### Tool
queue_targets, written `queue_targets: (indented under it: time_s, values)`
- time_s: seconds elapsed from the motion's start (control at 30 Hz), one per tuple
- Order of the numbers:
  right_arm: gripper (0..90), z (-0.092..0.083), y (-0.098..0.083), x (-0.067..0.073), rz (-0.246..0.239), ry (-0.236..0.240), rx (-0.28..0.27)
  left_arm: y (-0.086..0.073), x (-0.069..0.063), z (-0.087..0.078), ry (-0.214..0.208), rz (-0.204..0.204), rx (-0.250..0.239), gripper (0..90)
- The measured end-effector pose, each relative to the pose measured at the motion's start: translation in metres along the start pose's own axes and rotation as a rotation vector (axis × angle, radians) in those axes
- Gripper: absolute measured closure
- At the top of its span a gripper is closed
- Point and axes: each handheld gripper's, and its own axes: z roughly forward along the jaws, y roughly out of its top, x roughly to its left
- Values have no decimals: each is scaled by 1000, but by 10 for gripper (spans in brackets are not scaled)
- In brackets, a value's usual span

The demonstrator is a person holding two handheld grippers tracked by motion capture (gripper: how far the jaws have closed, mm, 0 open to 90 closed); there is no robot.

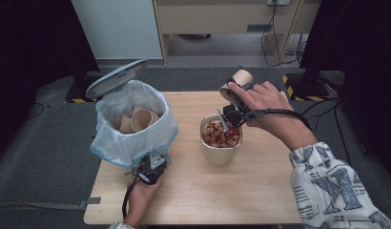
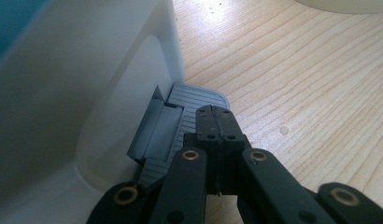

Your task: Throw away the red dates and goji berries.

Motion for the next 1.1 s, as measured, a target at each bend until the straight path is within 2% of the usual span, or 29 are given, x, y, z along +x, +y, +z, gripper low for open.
queue_targets:
  time_s: [0.03,0.07,0.1,0.13,0.17,0.2,0.23,0.27,0.3,0.4,0.63,0.7,0.77,0.87,0.93,1.0,1.1]
  values:
    - [345,3,5,5,-4,11,-4,0,0,0,-1,0,-1,894]
    - [347,7,14,18,-109,74,-21,0,0,0,-1,-1,-1,894]
    - [348,10,24,30,-260,113,-8,0,0,0,-1,-1,-1,894]
    - [348,12,28,38,-293,125,-16,0,0,0,-2,-2,-1,894]
    - [348,13,27,38,-257,112,-14,0,0,0,-4,-4,-2,894]
    - [348,14,21,30,-198,86,8,0,0,0,-5,-5,-2,894]
    - [348,14,17,25,-150,77,7,0,0,0,-5,-3,-2,894]
    - [348,13,14,24,-135,78,7,0,0,0,-5,-3,-2,894]
    - [347,13,13,24,-151,85,12,0,0,0,-4,-3,-2,894]
    - [346,11,14,29,-158,99,0,0,0,0,-4,-3,-1,894]
    - [342,12,10,38,-126,112,-11,0,0,0,-5,-5,-1,894]
    - [340,12,7,40,-91,118,-6,0,0,0,-5,-4,0,894]
    - [338,12,5,40,-86,116,-8,0,0,0,-6,-5,-2,894]
    - [336,11,1,40,-36,118,-16,0,0,0,-6,-4,-3,894]
    - [335,10,-2,39,8,124,-24,0,0,0,-5,-4,-3,894]
    - [334,11,-6,38,72,127,-33,0,0,0,-5,-4,-3,894]
    - [333,11,-11,39,114,130,-40,0,0,0,-5,-5,-3,894]
